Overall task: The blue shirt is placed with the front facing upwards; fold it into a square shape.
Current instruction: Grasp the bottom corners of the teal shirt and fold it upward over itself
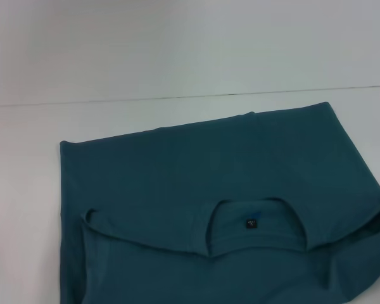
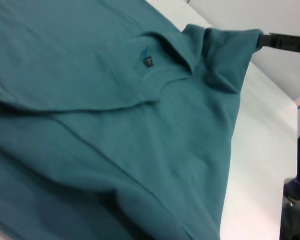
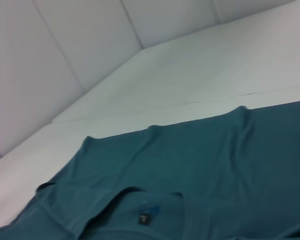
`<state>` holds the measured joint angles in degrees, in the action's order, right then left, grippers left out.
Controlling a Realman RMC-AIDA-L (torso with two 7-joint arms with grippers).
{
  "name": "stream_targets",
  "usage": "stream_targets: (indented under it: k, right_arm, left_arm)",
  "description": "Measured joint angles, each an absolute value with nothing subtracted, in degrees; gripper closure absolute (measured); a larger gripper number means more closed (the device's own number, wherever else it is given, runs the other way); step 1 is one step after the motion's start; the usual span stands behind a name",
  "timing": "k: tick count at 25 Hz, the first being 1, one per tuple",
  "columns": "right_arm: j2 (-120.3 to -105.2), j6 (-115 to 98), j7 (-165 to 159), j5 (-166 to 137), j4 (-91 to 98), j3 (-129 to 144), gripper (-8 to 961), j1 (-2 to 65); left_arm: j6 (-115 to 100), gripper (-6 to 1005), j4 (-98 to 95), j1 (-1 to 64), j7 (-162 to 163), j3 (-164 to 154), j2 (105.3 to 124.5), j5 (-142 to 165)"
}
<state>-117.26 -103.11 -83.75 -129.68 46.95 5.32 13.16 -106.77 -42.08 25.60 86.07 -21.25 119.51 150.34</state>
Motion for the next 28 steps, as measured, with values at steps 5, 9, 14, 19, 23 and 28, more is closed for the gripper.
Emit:
stream_targets:
  k: [5, 9, 14, 19, 23, 28]
  right_arm:
    - [-116.84, -101.5, -84.2, -129.4, 46.6, 3.0, 803, 14.0]
    - [-116.63, -98.8, -85.5, -128.8, 46.3, 2.5, 803, 16.1]
    - [-116.73, -94.2, -87.2, -128.8, 46.2, 2.5, 801, 18.6]
    - [-117.28, -90.8, -87.2, -128.8, 45.9, 2.8, 800, 21.0]
    - [-117.25, -88.4, -87.1, -128.8, 43.7, 2.9, 799, 22.5]
    - [-117.23, -84.8, -86.5, -128.4, 41.7, 3.0, 798, 23.8]
  left_arm:
    - [-106.3, 996, -40.3, 26.6, 86.0, -17.3, 118.92, 148.3]
    - [-104.1, 997, -38.1, 27.0, 85.6, -13.5, 118.54, 145.0]
    - [-99.7, 996, -35.4, 27.8, 86.3, -13.0, 118.71, 141.5]
    - [-94.9, 995, -33.2, 28.7, 86.7, -13.0, 119.38, 137.5]
    - [-91.0, 995, -31.3, 29.7, 86.2, -13.0, 119.72, 134.9]
    - [-87.9, 994, -31.0, 30.2, 84.8, -13.2, 120.79, 130.7]
